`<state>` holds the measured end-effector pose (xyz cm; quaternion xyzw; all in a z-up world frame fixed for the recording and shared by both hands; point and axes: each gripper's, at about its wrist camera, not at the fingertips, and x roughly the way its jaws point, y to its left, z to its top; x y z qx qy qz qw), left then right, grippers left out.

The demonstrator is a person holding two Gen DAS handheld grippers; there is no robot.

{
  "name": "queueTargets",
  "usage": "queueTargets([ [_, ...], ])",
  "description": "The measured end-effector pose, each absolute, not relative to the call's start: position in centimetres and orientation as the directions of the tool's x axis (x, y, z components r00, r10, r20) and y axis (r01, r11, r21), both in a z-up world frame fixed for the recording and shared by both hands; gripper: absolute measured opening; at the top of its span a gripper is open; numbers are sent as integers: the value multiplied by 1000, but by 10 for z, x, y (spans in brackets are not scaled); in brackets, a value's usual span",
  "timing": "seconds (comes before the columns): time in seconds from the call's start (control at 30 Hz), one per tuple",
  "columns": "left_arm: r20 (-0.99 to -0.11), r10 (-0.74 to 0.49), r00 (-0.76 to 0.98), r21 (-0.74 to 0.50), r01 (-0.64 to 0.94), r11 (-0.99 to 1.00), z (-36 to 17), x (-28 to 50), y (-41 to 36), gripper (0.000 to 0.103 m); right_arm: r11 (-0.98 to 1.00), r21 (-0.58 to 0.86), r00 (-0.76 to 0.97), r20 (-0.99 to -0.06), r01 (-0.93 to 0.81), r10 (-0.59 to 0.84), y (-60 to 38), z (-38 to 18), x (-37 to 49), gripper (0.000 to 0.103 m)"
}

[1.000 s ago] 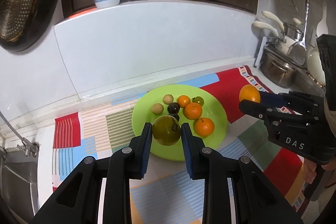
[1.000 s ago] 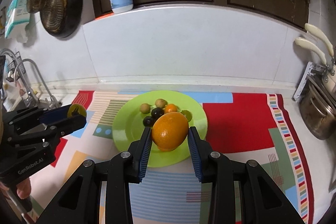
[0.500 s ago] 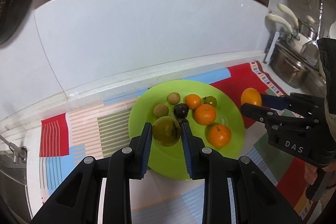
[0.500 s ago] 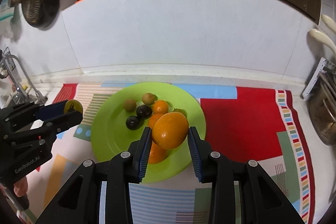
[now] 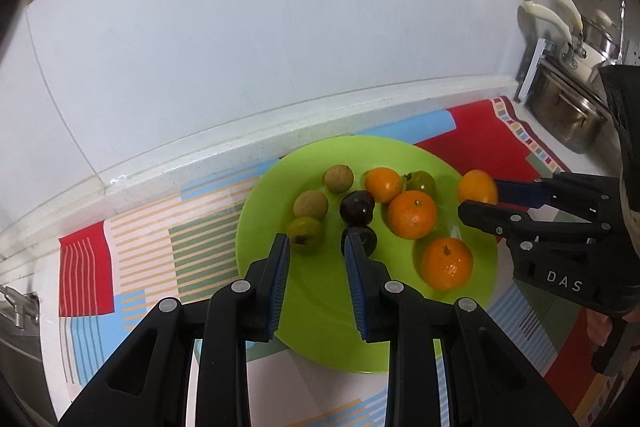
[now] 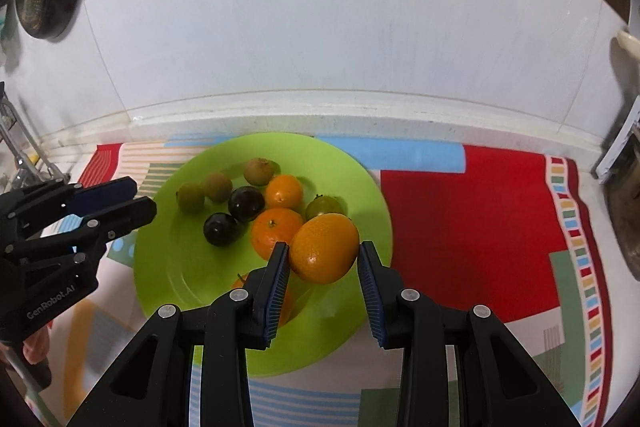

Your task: Organize fruits

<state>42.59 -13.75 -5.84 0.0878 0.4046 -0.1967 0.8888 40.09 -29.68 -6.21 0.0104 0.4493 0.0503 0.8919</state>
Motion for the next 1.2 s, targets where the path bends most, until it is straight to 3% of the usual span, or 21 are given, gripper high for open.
queueTargets([
  [0.03, -753, -276, 597, -3, 417, 909, -58, 425, -137, 35, 994, 66, 589, -802, -83, 102, -296, -63, 401, 39],
  [0.07, -752, -275, 600, -5, 411, 911, -56, 424, -136, 39, 995, 63, 592, -800, -82, 99, -296, -63, 400, 49],
  [0.13, -745, -259, 615, 6, 395, 919, -53, 419, -134, 40, 995, 51, 613, -785, -82, 90, -295, -60, 397, 58],
  [0.33, -703, -209, 679, 37, 328, 944, -30, 392, -123, 59, 998, 34, 649, -758, -56, 63, -294, -46, 380, 58],
  [0.4, -679, -204, 705, 39, 312, 949, -20, 380, -118, 61, 998, 39, 666, -743, -46, 60, -293, -40, 369, 58],
  [0.5, -645, -178, 743, 54, 277, 959, -4, 360, -111, 75, 998, 60, 700, -712, -16, 54, -291, -27, 348, 65],
  [0.67, -580, -160, 798, 83, 253, 964, 13, 327, -99, 95, 996, 84, 748, -663, 21, 40, -285, -6, 311, 65],
  [0.77, -561, -160, 812, 85, 249, 965, 22, 312, -90, 99, 996, 72, 771, -637, 50, 8, -278, 5, 290, 72],
  [1.2, -519, -179, 836, 63, 246, 967, 39, 217, -81, 103, 994, 32, 804, -591, 104, -65, -266, 34, 191, 74],
])
